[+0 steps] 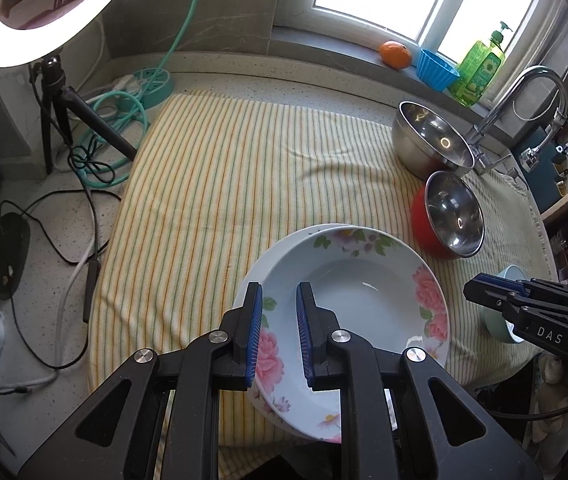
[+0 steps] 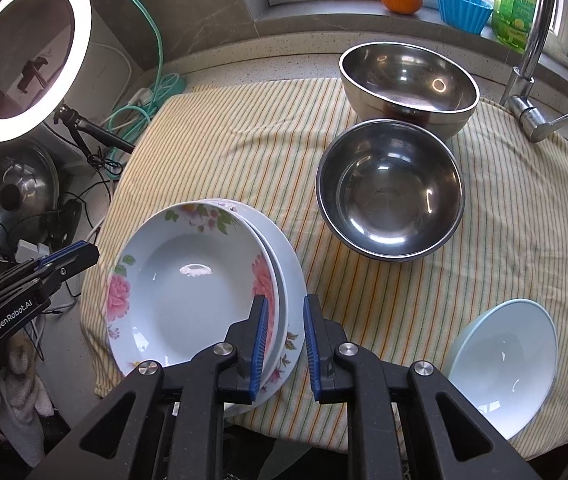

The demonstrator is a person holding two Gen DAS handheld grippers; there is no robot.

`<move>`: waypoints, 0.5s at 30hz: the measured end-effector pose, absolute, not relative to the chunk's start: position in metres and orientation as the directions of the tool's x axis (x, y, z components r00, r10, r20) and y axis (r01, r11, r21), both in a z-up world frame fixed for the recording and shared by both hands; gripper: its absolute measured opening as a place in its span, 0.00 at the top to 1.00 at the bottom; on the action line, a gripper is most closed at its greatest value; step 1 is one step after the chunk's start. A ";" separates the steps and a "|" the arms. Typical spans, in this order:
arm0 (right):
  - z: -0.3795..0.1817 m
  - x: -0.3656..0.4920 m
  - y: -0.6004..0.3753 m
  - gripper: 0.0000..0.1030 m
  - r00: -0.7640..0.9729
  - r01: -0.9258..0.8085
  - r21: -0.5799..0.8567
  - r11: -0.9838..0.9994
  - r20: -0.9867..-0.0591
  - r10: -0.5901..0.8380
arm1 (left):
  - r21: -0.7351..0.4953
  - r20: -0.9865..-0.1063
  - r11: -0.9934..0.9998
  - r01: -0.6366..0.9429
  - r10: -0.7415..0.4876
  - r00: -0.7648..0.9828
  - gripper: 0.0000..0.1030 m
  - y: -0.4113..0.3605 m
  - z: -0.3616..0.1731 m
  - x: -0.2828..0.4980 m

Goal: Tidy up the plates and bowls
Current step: 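Open both grippers to release the plate onto the stack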

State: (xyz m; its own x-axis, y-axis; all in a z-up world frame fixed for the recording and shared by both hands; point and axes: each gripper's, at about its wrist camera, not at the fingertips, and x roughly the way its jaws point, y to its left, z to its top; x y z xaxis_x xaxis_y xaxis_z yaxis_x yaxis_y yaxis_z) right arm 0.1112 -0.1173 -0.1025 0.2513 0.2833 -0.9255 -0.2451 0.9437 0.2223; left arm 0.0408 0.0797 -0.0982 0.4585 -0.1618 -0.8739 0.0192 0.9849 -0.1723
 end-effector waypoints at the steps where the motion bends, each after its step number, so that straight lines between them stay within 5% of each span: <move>1: -0.101 0.111 -0.117 0.82 0.262 -0.246 0.213 0.946 -0.924 0.276 | -0.170 -0.872 0.985 0.022 -0.161 0.463 0.85 0.079 -0.097 0.042; 15: -0.081 0.108 -0.145 0.75 0.383 -0.163 0.212 0.964 -0.887 0.260 | -0.166 -0.849 0.986 0.025 -0.156 0.505 0.79 0.071 -0.086 0.048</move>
State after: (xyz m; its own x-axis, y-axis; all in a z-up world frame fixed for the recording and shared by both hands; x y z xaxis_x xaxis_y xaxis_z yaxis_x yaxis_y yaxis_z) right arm 0.1082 -0.1450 -0.0813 0.3827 0.2600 -0.8865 -0.1633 0.9635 0.2121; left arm 0.0484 0.0709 -0.0863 0.5049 -0.1560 -0.8490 0.0249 0.9858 -0.1663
